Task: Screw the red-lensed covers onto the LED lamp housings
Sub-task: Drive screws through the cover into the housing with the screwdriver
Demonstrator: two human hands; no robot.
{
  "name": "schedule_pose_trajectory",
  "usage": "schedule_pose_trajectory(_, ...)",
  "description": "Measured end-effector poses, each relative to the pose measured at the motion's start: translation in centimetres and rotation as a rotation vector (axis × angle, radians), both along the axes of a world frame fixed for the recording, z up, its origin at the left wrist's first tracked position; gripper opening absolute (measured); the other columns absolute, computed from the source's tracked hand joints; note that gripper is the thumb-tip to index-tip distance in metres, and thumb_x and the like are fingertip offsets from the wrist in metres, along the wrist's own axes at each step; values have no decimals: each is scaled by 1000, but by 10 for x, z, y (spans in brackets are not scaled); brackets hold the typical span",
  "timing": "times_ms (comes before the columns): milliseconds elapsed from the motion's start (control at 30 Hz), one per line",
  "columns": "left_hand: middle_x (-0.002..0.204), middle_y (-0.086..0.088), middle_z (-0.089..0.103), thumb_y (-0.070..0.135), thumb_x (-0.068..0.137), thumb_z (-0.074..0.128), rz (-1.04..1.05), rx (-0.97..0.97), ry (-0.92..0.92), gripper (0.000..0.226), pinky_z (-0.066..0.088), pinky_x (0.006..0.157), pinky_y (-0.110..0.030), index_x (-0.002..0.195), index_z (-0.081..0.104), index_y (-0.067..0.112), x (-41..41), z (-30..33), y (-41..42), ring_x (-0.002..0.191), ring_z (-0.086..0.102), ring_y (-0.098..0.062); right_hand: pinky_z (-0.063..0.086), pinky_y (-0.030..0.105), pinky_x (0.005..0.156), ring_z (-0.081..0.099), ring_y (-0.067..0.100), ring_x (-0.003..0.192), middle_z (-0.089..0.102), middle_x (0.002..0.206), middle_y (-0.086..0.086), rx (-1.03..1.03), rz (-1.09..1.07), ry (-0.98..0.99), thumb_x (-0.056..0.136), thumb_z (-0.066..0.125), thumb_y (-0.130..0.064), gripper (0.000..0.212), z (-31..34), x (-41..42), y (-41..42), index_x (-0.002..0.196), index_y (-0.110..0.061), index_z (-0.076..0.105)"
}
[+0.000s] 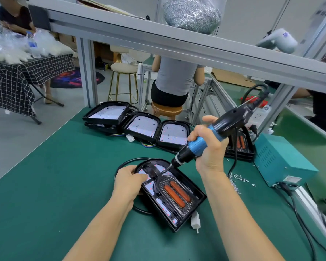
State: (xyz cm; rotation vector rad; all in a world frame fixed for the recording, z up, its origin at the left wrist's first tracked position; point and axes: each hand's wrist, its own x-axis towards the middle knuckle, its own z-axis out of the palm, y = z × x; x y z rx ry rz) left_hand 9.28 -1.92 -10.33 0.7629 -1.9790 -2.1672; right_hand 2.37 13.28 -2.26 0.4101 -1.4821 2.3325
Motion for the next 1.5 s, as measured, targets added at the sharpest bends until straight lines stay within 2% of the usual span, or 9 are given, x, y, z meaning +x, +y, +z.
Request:
schedule_pose_trajectory(100,55,-2,63,-12,78,57,2,5,10,22,50,62,-34,71,64,7,1,2,2,56,57,-22,43,32,63,49,21,54,52,56,1,54,84,5,70,59,-3,28,8,-2,-1,90,-22,59)
schedule_pose_trajectory(233,66,-11,62,-12,78,55,-1,14,-6,18,47,66,-35,73,61,4,1,0,2,63,56,-24,46,35,71,56,18,61,58,63,-5,165,115,-50,75,66,-12,21,16,-2,-2,63,-30,65)
schedule_pose_trajectory(467,71,-13,63,-10,77,56,30,-6,-23,17,52,72,-43,71,61,6,0,0,3,67,56,-26,53,28,64,61,15,67,67,74,-14,167,155,-191,87,71,-18,10,21,1,2,94,-21,64)
schedule_pose_trajectory(733,68,-12,58,-9,76,58,40,-9,-26,16,42,66,-34,70,60,5,2,1,4,65,51,-24,52,31,65,60,18,70,58,76,4,157,128,-188,87,72,-19,12,19,4,2,83,-18,60)
schedule_pose_trajectory(967,68,-13,57,-9,74,58,63,7,-24,11,41,65,-35,71,59,1,-1,-1,5,65,50,-23,51,31,72,62,18,73,59,72,-1,193,252,-120,77,75,-19,14,15,1,9,71,-26,64)
schedule_pose_trajectory(1067,79,-15,65,-13,74,60,6,19,-27,14,48,75,-44,79,63,0,-3,0,7,74,56,-28,48,27,77,60,16,74,61,72,-2,279,348,-99,63,76,-27,12,13,2,10,67,-25,65)
schedule_pose_trajectory(1167,84,-15,70,-18,69,58,-9,-5,-25,32,52,84,-46,82,68,10,-3,1,13,78,62,-30,50,22,68,61,13,66,62,70,2,363,344,-63,65,74,-28,16,14,4,7,69,-18,63)
schedule_pose_trajectory(1333,77,-5,71,-19,74,51,58,-18,28,39,52,77,-36,81,68,15,2,0,20,70,62,-24,49,28,64,56,19,61,59,65,6,260,296,-50,78,68,-9,14,17,5,13,67,-14,61)
schedule_pose_trajectory(1500,81,0,71,-19,75,53,86,-32,34,41,52,75,-32,84,66,19,3,-1,21,72,63,-23,44,30,61,50,18,56,54,59,2,129,169,-62,79,68,-12,16,20,10,23,72,-13,53)
